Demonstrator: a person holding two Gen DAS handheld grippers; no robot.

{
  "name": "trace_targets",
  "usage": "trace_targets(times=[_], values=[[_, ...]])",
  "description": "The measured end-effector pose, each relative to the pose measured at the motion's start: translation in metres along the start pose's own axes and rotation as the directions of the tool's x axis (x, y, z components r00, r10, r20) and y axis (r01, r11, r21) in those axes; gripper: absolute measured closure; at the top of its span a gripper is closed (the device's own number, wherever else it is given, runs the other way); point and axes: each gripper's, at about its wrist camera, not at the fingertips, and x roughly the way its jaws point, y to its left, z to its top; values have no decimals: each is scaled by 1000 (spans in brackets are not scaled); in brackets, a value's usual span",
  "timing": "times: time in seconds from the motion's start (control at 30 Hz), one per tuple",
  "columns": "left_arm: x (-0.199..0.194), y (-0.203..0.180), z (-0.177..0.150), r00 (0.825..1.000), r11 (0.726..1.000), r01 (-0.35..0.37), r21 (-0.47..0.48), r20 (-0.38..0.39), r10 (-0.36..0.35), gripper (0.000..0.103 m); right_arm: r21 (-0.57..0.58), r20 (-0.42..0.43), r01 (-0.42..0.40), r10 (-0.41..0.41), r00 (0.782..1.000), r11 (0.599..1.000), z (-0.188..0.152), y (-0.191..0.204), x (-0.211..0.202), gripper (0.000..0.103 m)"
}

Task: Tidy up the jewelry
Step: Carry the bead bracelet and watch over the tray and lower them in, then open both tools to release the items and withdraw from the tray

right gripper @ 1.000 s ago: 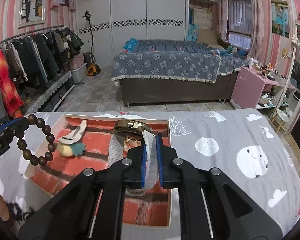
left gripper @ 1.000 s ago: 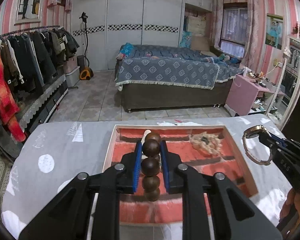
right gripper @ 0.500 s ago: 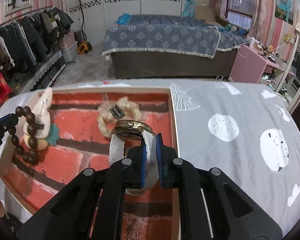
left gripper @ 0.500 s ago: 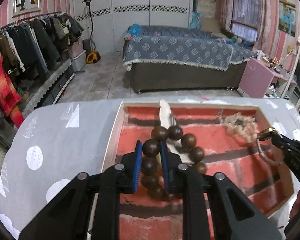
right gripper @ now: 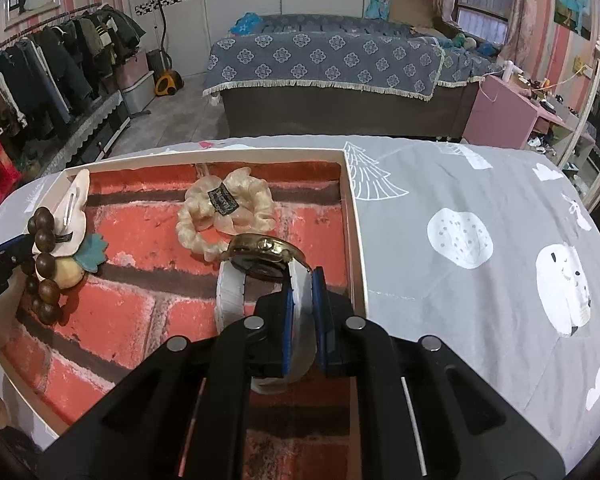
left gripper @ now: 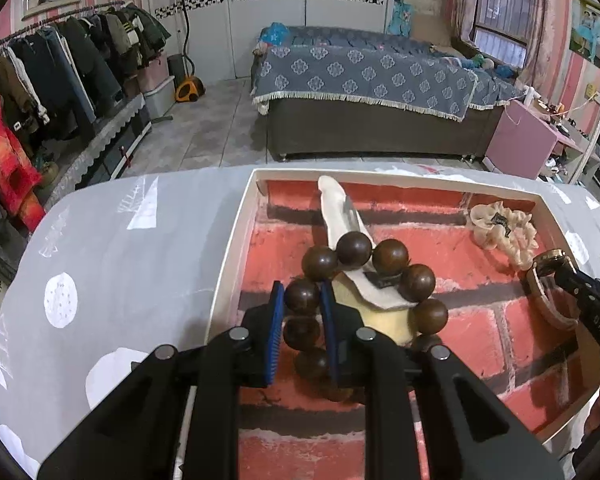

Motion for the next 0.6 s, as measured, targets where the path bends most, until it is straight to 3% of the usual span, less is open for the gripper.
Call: trace_targets(times=[0.33,0.4,0.47,0.53,0.57,0.6], values=[[7,12,-1,1000,1000,-12,-22,-27,11,83,-13,-2,-8,8,1000,1000,-1,-1,7,89],[6,13,-1,1000,1000,-16,-24,-17,16,83,-23,8,-12,12,1000,1000,-1,-1,3,79],[1,14,0,1000,999,-16,-29,2,16,83,-34,25,-25,26,999,999,-1,0,-5,61],[-5,15,1,999,1000,-9,-29,34,10,80,-52,50,-31,34,998,998,-1,4,-15,56],[-8,14,3,999,1000,-6,-29,46,8,75,-62,67,-30,34,997,998,-1,6,-22,52],[-12,14,3,998,1000,-6,-30,66,8,59,-66,80,-31,36,996,997,-1,8,-27,49]])
